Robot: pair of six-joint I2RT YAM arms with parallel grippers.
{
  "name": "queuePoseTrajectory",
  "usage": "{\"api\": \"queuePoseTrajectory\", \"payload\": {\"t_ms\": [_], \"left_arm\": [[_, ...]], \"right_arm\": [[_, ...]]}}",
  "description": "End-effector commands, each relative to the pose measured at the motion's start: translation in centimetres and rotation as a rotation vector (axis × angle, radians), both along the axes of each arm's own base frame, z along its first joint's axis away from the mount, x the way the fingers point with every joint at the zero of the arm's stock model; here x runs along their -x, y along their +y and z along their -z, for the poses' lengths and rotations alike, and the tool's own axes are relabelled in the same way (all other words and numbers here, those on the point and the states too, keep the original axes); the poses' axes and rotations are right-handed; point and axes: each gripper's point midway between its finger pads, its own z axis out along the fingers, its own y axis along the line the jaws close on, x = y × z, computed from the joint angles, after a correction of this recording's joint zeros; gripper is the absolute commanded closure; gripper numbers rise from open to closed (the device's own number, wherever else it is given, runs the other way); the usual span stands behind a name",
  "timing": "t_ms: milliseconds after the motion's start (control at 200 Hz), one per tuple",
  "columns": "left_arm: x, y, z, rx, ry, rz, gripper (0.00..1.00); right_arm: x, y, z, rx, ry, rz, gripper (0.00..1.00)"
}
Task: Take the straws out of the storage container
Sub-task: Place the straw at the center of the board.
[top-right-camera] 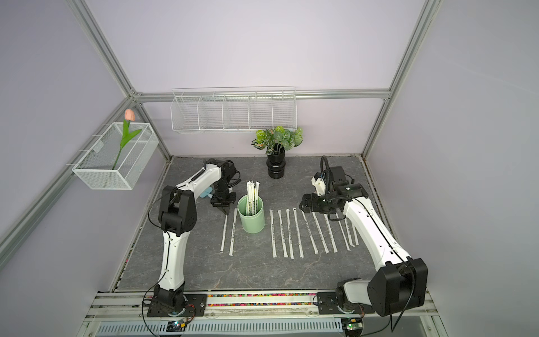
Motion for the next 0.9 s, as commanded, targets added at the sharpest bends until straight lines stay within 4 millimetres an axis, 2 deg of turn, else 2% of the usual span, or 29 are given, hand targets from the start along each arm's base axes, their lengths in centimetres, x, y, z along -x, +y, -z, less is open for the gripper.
{"api": "queuePoseTrajectory", "payload": {"t_ms": [0, 340, 470, 600, 760, 790, 895], "left_arm": [[-0.1, 0.1, 0.8, 0.001, 0.008, 0.009, 0.86], [0.2, 0.2, 1.0, 0.002, 0.006, 0.004, 0.85], [-0.3, 0.1, -0.4, 0.014, -0.041, -0.01, 0.85], [-1.9, -0.7, -5.2, 0.075, -0.188, -0.037, 0.81], [-3.7, -2.1, -13.4, 0.206, -0.448, -0.055, 0.77], [-3.7, -2.4, -15.2, 0.238, -0.502, -0.054, 0.75], [-3.3, -3.4, -19.2, 0.353, -0.628, -0.052, 0.74]], "right_arm": [[0.4, 0.0, 1.0, 0.017, 0.026, -0.013, 0.11], [0.4, 0.1, 0.8, 0.013, 0.022, -0.012, 0.11], [0.4, 0.0, 0.6, 0.013, 0.02, -0.012, 0.11], [0.2, 0.1, 0.5, 0.012, 0.014, -0.01, 0.11], [-0.3, 0.2, 0.1, -0.003, -0.009, 0.007, 0.11], [-0.4, 0.3, 0.0, -0.006, -0.014, 0.009, 0.11], [-0.7, 0.3, -0.6, -0.012, -0.029, 0.015, 0.11]]}}
